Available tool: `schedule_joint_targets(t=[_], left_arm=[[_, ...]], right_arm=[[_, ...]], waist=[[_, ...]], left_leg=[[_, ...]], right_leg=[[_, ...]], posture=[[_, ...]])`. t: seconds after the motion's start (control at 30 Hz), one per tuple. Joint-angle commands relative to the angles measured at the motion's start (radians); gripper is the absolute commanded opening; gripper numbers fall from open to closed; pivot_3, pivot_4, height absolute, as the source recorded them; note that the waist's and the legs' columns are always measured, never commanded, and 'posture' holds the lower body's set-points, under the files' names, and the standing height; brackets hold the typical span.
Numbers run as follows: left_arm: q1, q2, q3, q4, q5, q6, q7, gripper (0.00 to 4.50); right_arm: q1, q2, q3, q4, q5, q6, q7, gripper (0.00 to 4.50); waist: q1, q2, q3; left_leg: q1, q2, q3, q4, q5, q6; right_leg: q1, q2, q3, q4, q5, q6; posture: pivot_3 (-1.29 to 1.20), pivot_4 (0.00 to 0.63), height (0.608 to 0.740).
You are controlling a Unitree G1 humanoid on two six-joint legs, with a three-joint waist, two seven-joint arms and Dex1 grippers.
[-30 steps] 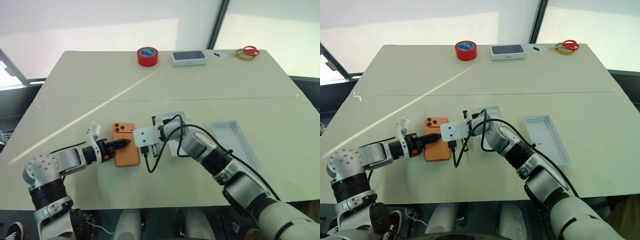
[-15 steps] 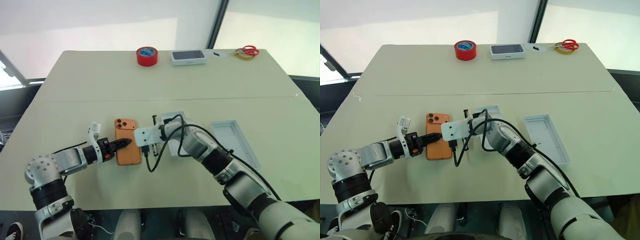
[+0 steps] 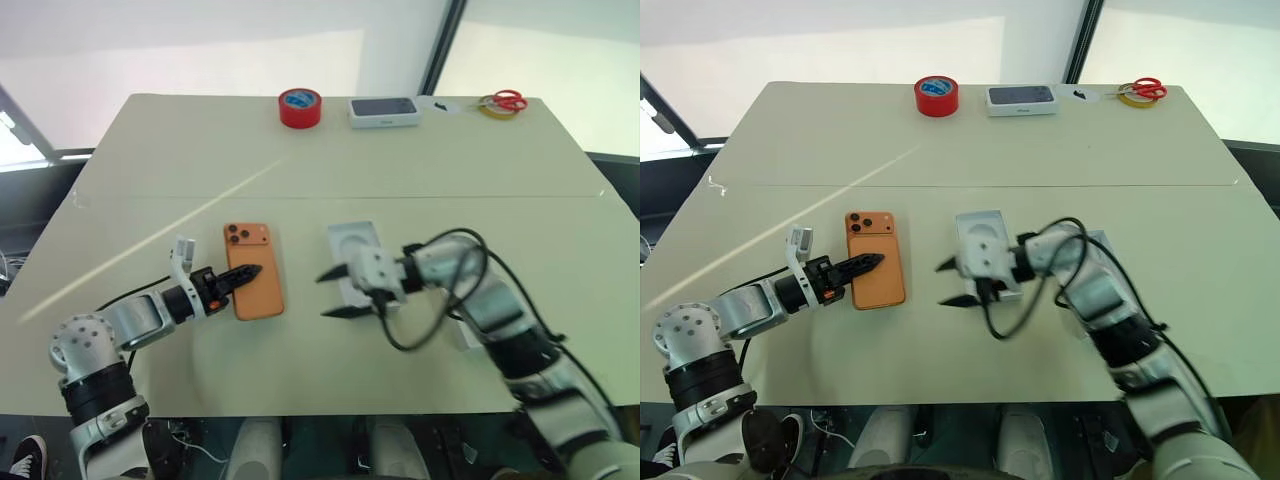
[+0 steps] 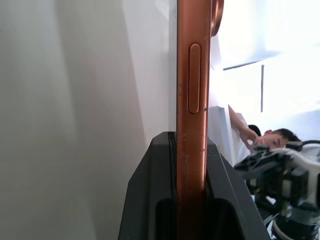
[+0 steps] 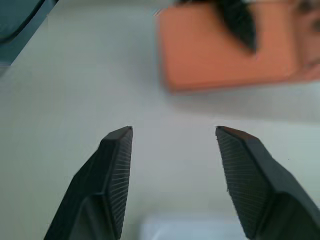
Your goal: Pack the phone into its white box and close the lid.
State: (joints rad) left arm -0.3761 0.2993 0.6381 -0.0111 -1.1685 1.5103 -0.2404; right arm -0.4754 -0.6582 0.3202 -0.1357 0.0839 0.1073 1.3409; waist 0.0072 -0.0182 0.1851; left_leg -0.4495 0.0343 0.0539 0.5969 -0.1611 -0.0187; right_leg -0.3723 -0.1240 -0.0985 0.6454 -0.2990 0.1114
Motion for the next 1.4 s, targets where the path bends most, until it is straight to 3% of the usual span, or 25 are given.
schedule_joint_targets(t=[0.03, 0.27, 0.43, 0.77, 0.87, 0.93, 1.0, 1.17, 1.4], left_arm=[[-0.007, 0.013, -0.014, -0.027, -0.036, -0.036, -0.029, 0.0], [-0.015, 0.03, -0.052, 0.001, -0.03, -0.069, -0.049, 0.0], [-0.018, 0.047, -0.068, 0.02, -0.034, -0.084, -0.065, 0.0], [-0.009, 0.054, -0.084, 0.027, -0.033, -0.111, -0.07, 0.0], [0.0, 0.059, -0.092, 0.022, -0.029, -0.116, -0.074, 0.0], [0.002, 0.06, -0.094, 0.023, -0.034, -0.12, -0.074, 0.0], [0.001, 0.061, -0.095, 0.026, -0.036, -0.123, -0.073, 0.0], [0.002, 0.057, -0.093, 0.028, -0.04, -0.128, -0.067, 0.0], [-0.047, 0.047, -0.071, 0.06, -0.062, -0.156, -0.041, 0.0]], right_arm=[[0.06, -0.069, -0.029, -0.016, -0.01, -0.144, 0.011, 2.89], [0.097, -0.085, -0.05, 0.078, -0.017, -0.241, -0.052, 2.89], [0.096, -0.07, -0.092, 0.098, 0.079, -0.183, -0.05, 2.89], [0.1, -0.099, -0.072, 0.197, -0.002, -0.275, -0.059, 2.89], [0.098, -0.097, -0.073, 0.203, 0.011, -0.265, -0.052, 2.04], [0.095, -0.093, -0.074, 0.199, 0.018, -0.256, -0.053, 0.9], [0.093, -0.084, -0.071, 0.191, 0.022, -0.243, -0.059, 0.13], [0.091, -0.051, -0.064, 0.154, 0.012, -0.192, -0.102, 0.05], [0.048, 0.075, -0.004, 0.073, -0.107, -0.028, -0.278, 0.05]], waist=[[-0.001, 0.0, 0.0], [0.004, -0.001, 0.001], [0.007, -0.001, 0.002], [0.006, -0.002, 0.002], [0.006, -0.001, 0.002], [0.006, -0.002, 0.002], [0.006, -0.002, 0.002], [0.003, -0.002, 0.002], [0.002, -0.002, 0.002]], left_leg=[[0.0, 0.0, 0.0, 0.0, 0.0, 0.0], [0.0, 0.001, 0.0, 0.001, 0.0, 0.0], [-0.001, 0.001, -0.001, 0.001, 0.0, 0.0], [-0.001, 0.001, -0.001, 0.001, 0.0, 0.0], [0.0, 0.001, -0.001, 0.001, 0.001, 0.0], [0.0, 0.001, -0.001, 0.001, 0.001, 0.0], [0.0, 0.001, -0.001, 0.001, 0.001, 0.0], [0.0, 0.001, -0.001, 0.001, 0.001, 0.0], [0.0, 0.004, -0.001, 0.001, 0.001, -0.001]], right_leg=[[0.0, 0.0, 0.0, 0.0, 0.0, 0.0], [0.0, 0.0, 0.0, 0.0, 0.0, -0.001], [0.0, 0.0, 0.0, -0.001, 0.0, -0.001], [0.0, 0.0, 0.0, -0.001, 0.0, -0.001], [0.0, 0.0, 0.0, -0.001, 0.0, -0.001], [0.001, 0.0, 0.0, -0.001, 0.0, -0.001], [0.001, 0.0, 0.0, -0.001, 0.0, -0.001], [0.001, 0.0, 0.0, -0.001, 0.0, -0.001], [0.0, 0.003, 0.0, 0.0, 0.001, -0.002]], posture=[[0.0, 0.15, 0.74], [0.0, 0.15, 0.74], [0.0, 0.15, 0.74], [0.0, 0.15, 0.74], [0.0, 0.15, 0.74], [0.0, 0.15, 0.74], [0.0, 0.15, 0.74], [0.0, 0.15, 0.74], [0.0, 0.15, 0.74]])
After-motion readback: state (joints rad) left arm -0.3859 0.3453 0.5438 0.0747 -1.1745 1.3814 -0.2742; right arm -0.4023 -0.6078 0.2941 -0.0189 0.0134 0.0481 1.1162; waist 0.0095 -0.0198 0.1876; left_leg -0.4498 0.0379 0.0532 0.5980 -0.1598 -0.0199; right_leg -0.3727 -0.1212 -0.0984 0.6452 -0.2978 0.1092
